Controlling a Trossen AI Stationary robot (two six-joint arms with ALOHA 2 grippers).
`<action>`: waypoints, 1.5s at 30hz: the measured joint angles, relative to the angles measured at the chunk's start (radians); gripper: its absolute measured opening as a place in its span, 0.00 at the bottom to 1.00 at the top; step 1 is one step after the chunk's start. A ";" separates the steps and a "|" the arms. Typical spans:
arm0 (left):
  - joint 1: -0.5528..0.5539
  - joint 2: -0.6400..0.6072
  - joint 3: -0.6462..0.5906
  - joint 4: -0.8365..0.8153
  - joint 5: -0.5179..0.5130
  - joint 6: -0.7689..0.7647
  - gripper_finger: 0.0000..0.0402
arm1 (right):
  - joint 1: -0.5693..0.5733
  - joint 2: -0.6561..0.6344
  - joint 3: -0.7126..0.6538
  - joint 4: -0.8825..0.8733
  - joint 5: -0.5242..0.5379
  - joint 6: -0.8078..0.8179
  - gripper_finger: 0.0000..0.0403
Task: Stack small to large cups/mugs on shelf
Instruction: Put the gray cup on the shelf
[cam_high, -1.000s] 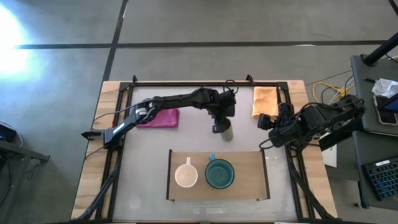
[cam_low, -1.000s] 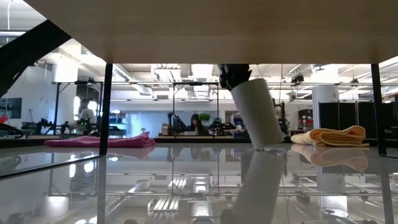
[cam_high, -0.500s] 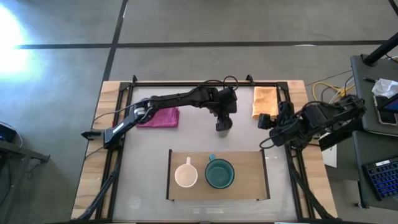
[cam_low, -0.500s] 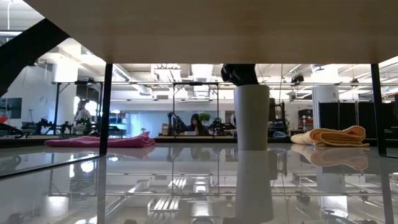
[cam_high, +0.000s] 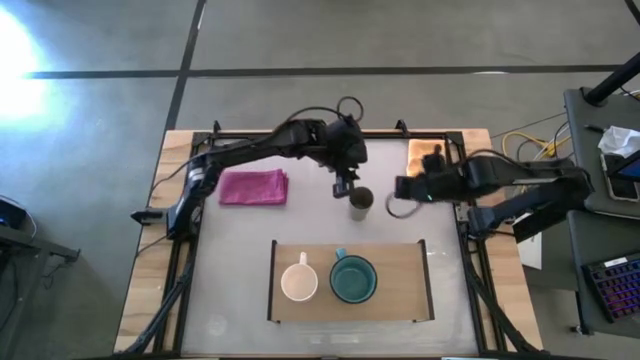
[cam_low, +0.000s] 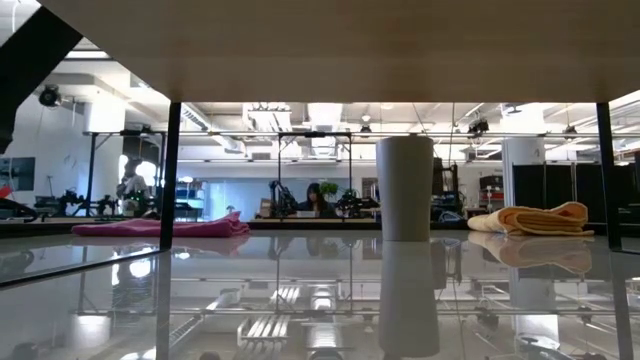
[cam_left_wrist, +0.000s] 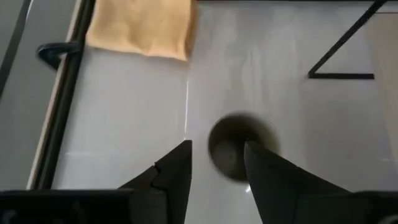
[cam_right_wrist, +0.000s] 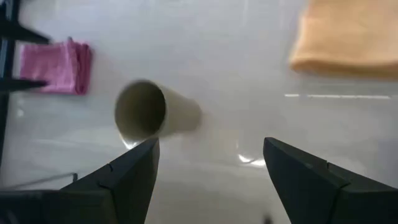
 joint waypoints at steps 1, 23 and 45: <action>0.006 -0.007 -0.004 -0.015 -0.001 -0.007 0.33 | -0.043 0.000 -0.022 0.045 -0.016 -0.050 0.70; 0.110 -0.444 -0.666 0.159 0.003 -0.154 0.33 | -0.287 0.302 -0.055 0.339 -0.313 -0.401 0.66; 0.156 -0.567 -0.905 0.222 -0.022 -0.155 0.33 | -0.305 0.548 0.064 0.196 -0.348 -0.532 0.33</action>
